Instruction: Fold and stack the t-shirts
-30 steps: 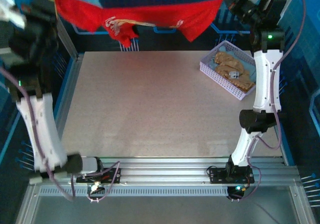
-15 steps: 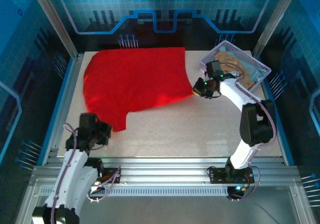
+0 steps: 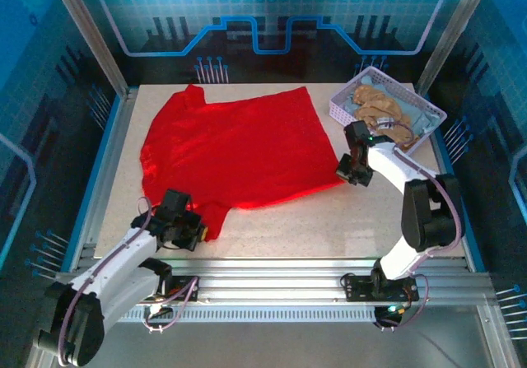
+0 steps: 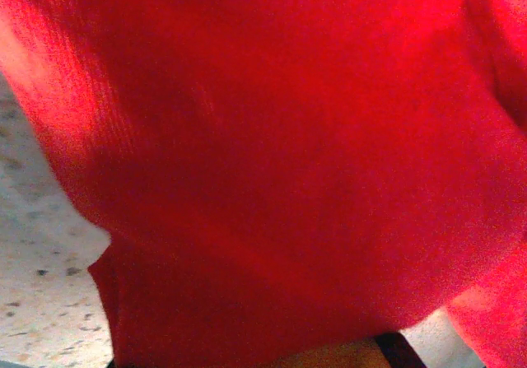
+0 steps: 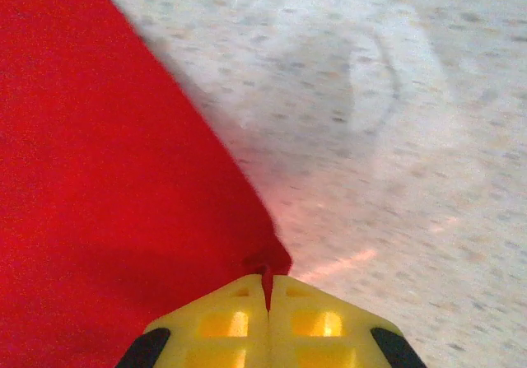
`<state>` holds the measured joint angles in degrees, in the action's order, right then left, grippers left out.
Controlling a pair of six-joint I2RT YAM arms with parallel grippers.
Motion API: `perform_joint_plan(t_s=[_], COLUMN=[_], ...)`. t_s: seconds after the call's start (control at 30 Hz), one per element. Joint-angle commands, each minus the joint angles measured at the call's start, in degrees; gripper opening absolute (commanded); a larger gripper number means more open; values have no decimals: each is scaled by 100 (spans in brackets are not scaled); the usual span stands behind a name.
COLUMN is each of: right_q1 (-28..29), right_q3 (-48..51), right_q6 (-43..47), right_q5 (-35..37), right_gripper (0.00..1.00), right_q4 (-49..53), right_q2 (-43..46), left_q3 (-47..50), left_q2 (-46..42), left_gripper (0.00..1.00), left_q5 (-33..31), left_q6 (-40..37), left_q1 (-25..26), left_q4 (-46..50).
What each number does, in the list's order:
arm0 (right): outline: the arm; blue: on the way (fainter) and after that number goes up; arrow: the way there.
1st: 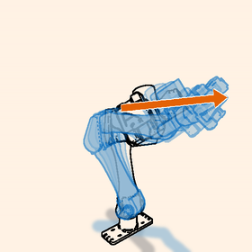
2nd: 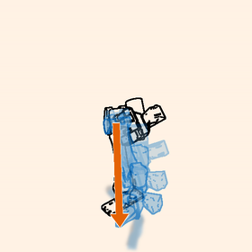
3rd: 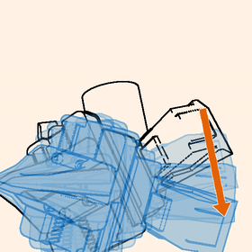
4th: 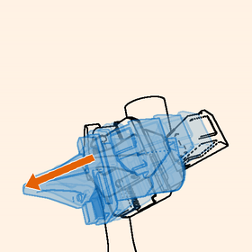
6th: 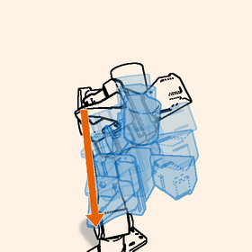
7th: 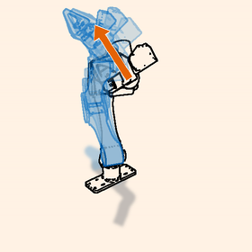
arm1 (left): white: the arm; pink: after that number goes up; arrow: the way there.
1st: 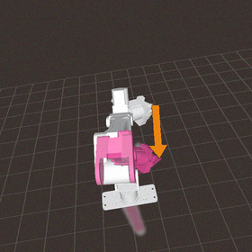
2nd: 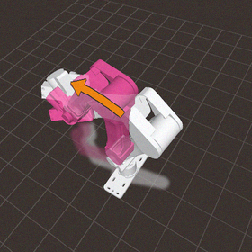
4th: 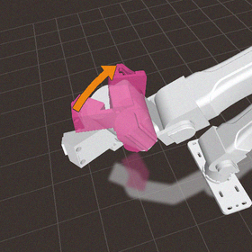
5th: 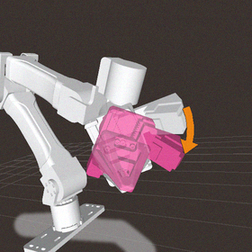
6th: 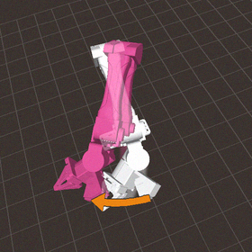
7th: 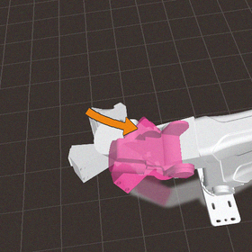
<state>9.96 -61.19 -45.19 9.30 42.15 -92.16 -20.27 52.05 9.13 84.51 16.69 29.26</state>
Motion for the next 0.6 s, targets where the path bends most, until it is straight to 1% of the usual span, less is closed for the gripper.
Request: perform_joint_plan(t_s=[0.0, 0.1, 0.23, 0.33, 0.37, 0.47, 0.5, 0.57], right_q1=[-65, -193, -479, -509, -512, -512, -519, -572], right_q3=[165, 360, 801, 837, 831, 782, 752, 698], right_q6=[-194, -306, -84, -7, -7, -46, -66, -97], right_q5=[656, 978, 714, 548, 513, 591, 668, 739], right_gripper=[0, 0, 0, 0, 0, 0, 0, 0], right_q4=[513, 775, 485, 470, 485, 568, 627, 739], right_q2=[274, 569, 913, 691, 649, 730, 781, 871], left_q3=[-158, -273, -426, -490, -587, -1150, -1420, -1930], left_q2=[276, 511, 760, 874, 839, 486, 337, 180], left_gripper=[0, 0, 0, 0, 1, 39, 50, 60], left_q5=[-114, -116, -220, -210, -237, -574, -772, -1111], left_q6=[141, 66, -61, -91, -125, -328, -384, -504], left_q1=[127, 224, 298, 317, 333, 366, 361, 329], left_q4=[-402, -502, -530, -531, -377, 443, 822, 1447])
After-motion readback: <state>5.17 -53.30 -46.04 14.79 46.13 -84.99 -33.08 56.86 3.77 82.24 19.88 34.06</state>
